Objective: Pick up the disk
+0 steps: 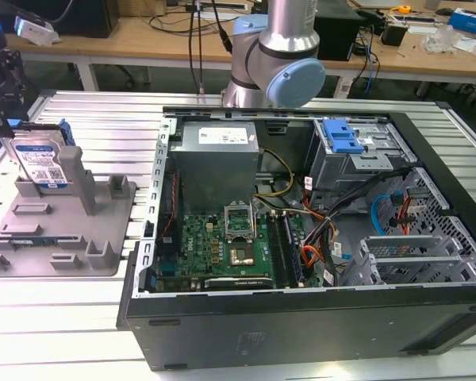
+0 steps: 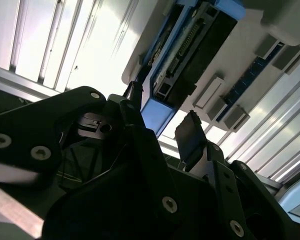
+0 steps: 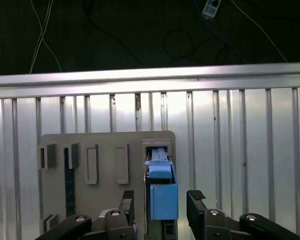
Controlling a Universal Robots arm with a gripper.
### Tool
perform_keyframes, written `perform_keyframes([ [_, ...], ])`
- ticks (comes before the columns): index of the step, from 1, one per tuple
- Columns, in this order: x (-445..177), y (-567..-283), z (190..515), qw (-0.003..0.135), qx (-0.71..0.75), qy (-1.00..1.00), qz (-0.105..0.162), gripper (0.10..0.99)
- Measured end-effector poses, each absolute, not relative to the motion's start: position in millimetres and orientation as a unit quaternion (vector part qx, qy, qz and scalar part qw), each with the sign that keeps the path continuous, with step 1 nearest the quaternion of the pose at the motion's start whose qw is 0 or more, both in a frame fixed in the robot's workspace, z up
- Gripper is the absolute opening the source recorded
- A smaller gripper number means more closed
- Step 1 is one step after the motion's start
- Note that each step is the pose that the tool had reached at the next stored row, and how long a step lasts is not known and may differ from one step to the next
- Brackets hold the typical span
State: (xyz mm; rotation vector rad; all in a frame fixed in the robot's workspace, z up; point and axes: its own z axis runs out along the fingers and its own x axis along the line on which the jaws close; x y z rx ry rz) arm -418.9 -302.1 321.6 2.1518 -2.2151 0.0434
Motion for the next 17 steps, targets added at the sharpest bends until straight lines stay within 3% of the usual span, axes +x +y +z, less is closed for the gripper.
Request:
perform_keyframes([
  [17, -421, -302, 308, 0.021, 0.703, -0.711, 0.019, 0.541],
])
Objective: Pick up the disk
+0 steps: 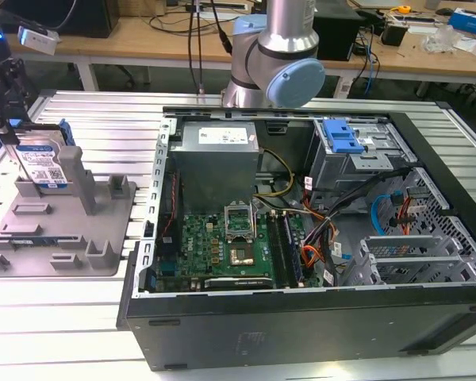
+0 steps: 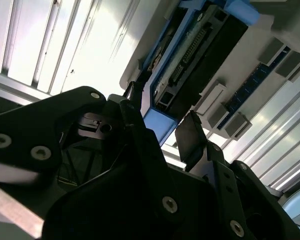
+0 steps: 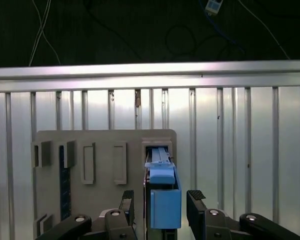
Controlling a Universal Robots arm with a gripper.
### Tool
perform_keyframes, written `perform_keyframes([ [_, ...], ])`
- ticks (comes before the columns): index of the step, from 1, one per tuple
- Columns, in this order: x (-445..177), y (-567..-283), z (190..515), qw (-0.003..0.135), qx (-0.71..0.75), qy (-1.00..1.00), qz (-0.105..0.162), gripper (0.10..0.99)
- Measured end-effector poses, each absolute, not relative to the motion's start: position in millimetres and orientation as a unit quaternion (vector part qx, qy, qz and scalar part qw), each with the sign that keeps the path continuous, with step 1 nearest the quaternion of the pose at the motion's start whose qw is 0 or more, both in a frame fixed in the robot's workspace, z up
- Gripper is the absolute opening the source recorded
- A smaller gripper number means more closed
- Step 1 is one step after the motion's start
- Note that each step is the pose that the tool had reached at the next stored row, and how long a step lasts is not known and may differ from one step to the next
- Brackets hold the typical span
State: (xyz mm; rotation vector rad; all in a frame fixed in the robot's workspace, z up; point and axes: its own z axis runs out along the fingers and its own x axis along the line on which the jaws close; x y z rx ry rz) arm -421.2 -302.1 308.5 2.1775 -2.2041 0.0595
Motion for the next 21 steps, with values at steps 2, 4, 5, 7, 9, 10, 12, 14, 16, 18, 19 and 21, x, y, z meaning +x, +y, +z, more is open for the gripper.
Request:
perform_keyframes([
  [2, -422.0, -302.1, 307.6, 0.021, 0.703, -0.711, 0.019, 0.541],
  [4, -422.3, -302.2, 306.9, 0.021, 0.703, -0.711, 0.019, 0.541],
  [5, -422.3, -302.1, 306.4, 0.021, 0.703, -0.711, 0.019, 0.541],
  [7, -422.3, -302.1, 305.1, 0.021, 0.703, -0.711, 0.019, 0.541],
  [9, -422.3, -302.2, 304.0, 0.021, 0.703, -0.711, 0.019, 0.541],
  [10, -422.3, -302.2, 303.6, 0.021, 0.703, -0.711, 0.019, 0.541],
  [12, -422.4, -302.2, 302.6, 0.021, 0.703, -0.711, 0.019, 0.541],
  [14, -422.3, -302.2, 301.7, 0.021, 0.703, -0.711, 0.019, 0.541],
  [16, -422.4, -302.2, 300.9, 0.021, 0.703, -0.711, 0.019, 0.541],
  [18, -422.4, -302.2, 299.9, 0.021, 0.703, -0.710, 0.019, 0.541],
  [19, -422.5, -302.2, 299.5, 0.021, 0.703, -0.710, 0.019, 0.541],
  [21, -422.6, -302.3, 298.6, 0.021, 0.703, -0.710, 0.019, 0.541],
])
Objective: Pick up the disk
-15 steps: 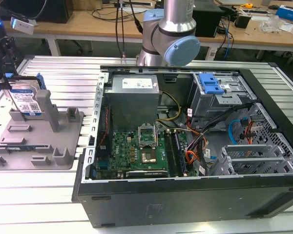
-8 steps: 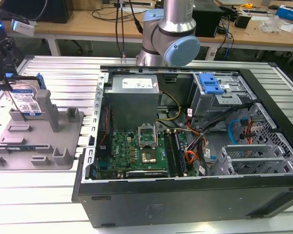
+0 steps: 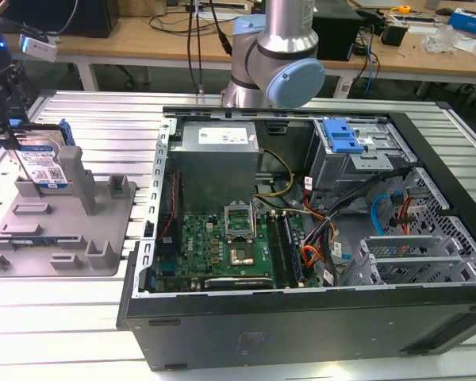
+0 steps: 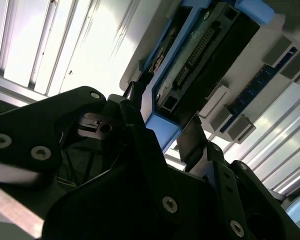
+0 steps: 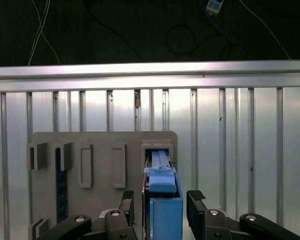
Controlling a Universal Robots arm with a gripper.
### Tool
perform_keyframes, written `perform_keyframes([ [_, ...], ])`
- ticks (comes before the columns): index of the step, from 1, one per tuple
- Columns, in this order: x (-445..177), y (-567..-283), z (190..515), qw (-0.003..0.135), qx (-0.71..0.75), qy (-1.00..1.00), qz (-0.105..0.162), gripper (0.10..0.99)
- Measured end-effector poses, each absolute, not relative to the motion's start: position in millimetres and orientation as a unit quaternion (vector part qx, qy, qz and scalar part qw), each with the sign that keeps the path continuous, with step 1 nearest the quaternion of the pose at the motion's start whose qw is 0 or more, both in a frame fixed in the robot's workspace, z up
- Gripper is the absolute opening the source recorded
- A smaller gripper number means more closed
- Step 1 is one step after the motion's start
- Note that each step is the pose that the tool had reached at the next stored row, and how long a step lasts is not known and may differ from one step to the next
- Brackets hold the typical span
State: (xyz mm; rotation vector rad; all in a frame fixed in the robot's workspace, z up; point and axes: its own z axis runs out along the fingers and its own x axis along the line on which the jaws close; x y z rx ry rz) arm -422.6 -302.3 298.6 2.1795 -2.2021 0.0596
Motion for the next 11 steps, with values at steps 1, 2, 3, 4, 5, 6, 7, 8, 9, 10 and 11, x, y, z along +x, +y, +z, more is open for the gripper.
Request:
perform_keyframes([
  [1, -422.7, -302.3, 298.4, 0.021, 0.703, -0.710, 0.019, 0.541],
  [2, -422.8, -302.3, 298.2, 0.021, 0.703, -0.710, 0.019, 0.525],
  [3, -422.8, -302.4, 298.1, 0.021, 0.703, -0.710, 0.019, 0.459],
  [4, -422.9, -302.4, 298.0, 0.021, 0.703, -0.710, 0.019, 0.392],
  [5, -422.9, -302.4, 298.0, 0.021, 0.703, -0.710, 0.019, 0.392],
  [6, -422.9, -302.5, 297.9, 0.021, 0.703, -0.710, 0.019, 0.392],
  [7, -423.0, -302.7, 297.8, 0.021, 0.703, -0.710, 0.019, 0.392],
  [8, -423.0, -302.8, 297.8, 0.021, 0.703, -0.710, 0.019, 0.392],
  [9, -422.9, -302.8, 297.7, 0.021, 0.703, -0.710, 0.019, 0.392],
  [10, -423.0, -302.9, 297.7, 0.021, 0.703, -0.710, 0.019, 0.392],
  [11, -423.0, -303.1, 297.6, 0.021, 0.703, -0.710, 0.019, 0.376],
])
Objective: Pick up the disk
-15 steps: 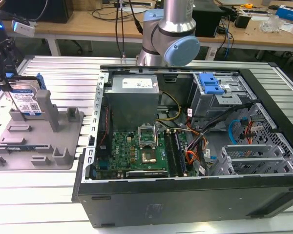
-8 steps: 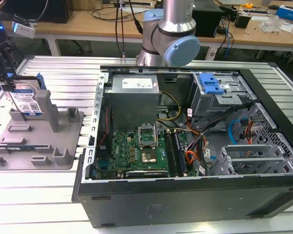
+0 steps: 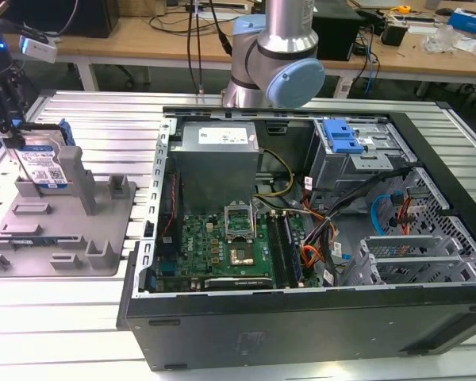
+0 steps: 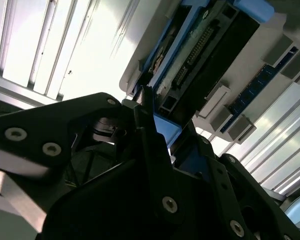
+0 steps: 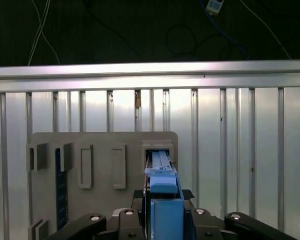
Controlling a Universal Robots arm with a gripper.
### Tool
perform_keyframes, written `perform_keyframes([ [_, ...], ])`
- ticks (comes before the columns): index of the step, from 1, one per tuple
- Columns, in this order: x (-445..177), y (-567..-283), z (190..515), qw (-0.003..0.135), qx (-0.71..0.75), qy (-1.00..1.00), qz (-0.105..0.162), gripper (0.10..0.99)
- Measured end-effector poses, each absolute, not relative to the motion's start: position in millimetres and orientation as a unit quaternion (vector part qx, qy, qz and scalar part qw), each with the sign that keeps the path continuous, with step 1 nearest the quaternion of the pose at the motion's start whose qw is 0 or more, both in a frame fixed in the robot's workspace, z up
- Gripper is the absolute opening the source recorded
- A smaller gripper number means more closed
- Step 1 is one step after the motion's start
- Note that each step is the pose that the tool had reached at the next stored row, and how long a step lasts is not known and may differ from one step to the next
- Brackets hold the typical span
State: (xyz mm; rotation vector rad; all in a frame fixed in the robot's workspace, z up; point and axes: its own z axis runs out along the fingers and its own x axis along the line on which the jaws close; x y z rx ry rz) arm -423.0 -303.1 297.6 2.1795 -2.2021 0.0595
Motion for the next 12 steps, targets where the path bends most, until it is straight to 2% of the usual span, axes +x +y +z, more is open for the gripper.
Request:
perform_keyframes([
  [9, -423, -303, 298, 0.021, 0.703, -0.710, 0.019, 0.365],
  [12, -423, -303, 313, 0.021, 0.703, -0.710, 0.019, 0.365],
])
